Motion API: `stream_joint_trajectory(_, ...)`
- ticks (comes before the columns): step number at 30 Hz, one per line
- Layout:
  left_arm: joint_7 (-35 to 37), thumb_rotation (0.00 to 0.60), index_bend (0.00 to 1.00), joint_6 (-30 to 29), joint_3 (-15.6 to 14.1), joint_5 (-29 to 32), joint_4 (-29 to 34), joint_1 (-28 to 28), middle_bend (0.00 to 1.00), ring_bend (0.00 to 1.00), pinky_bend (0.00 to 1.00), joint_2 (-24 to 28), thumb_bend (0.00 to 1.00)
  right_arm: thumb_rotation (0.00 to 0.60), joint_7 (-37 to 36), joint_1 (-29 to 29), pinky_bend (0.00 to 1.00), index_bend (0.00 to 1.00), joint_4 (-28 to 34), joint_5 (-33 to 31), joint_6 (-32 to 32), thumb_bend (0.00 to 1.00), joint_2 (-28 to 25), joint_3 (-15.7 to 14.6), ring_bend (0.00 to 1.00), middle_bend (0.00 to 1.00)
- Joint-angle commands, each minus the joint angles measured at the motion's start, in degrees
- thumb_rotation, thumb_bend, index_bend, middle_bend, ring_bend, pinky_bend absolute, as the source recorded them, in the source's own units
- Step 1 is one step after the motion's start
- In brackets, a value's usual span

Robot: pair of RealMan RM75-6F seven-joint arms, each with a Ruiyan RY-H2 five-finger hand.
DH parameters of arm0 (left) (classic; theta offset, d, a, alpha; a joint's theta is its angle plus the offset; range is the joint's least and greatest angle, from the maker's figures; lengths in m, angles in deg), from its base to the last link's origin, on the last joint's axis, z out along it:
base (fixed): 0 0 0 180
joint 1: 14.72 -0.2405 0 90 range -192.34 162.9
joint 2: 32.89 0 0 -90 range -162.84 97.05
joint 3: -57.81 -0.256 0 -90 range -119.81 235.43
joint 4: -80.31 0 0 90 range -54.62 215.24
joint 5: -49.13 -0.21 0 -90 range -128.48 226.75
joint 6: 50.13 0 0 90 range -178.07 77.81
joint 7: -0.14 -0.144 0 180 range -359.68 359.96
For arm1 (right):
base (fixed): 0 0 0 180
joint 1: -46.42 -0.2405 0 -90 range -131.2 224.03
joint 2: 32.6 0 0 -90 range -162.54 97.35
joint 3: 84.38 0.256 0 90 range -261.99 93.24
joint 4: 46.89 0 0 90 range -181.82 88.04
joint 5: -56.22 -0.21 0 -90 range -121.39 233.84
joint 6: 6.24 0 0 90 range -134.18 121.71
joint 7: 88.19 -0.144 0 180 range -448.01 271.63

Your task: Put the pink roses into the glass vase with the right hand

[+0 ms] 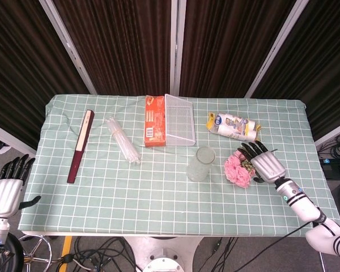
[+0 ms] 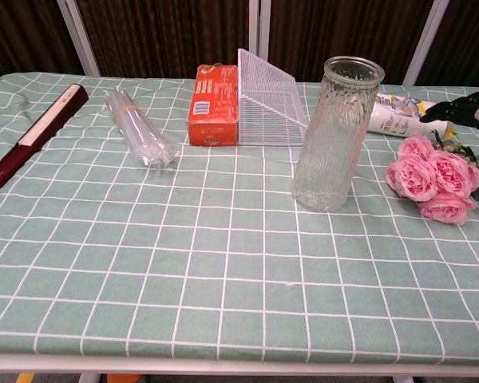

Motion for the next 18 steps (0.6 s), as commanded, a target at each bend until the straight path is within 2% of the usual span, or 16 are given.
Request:
stream_joint_trajectory(1, 0.16, 0.600, 0.07, 0.31, -0.12, 0.27, -0.20, -0.06, 0.00, 0.00, 0.10, -0.04, 0.00, 0.600, 0.30, -1.15, 0.00, 0.00, -0.97, -0.40, 1.45, 0.00, 1.04, -0.23, 0.00, 0.00)
stream_joint_trajectory(12, 0.45, 0.600, 0.07, 0.54, -0.06, 0.52, -0.84, -0.03, 0.00, 0.00, 0.10, -0.26, 0.00, 0.600, 1.35, -4.85, 0.00, 0.00, -3.91, -1.00, 6.36, 0.00, 4.32, -1.49, 0.00, 0.00)
stream_joint_trajectory(18, 1.18, 0.600, 0.07, 0.18, 0.15, 0.77, -1.00, -0.25, 0.00, 0.00, 0.10, -0.15, 0.00, 0.600, 1.47, -5.31, 0.00, 0.00, -4.79, -2.00, 6.90, 0.00, 5.63, -1.68, 0.00, 0.01)
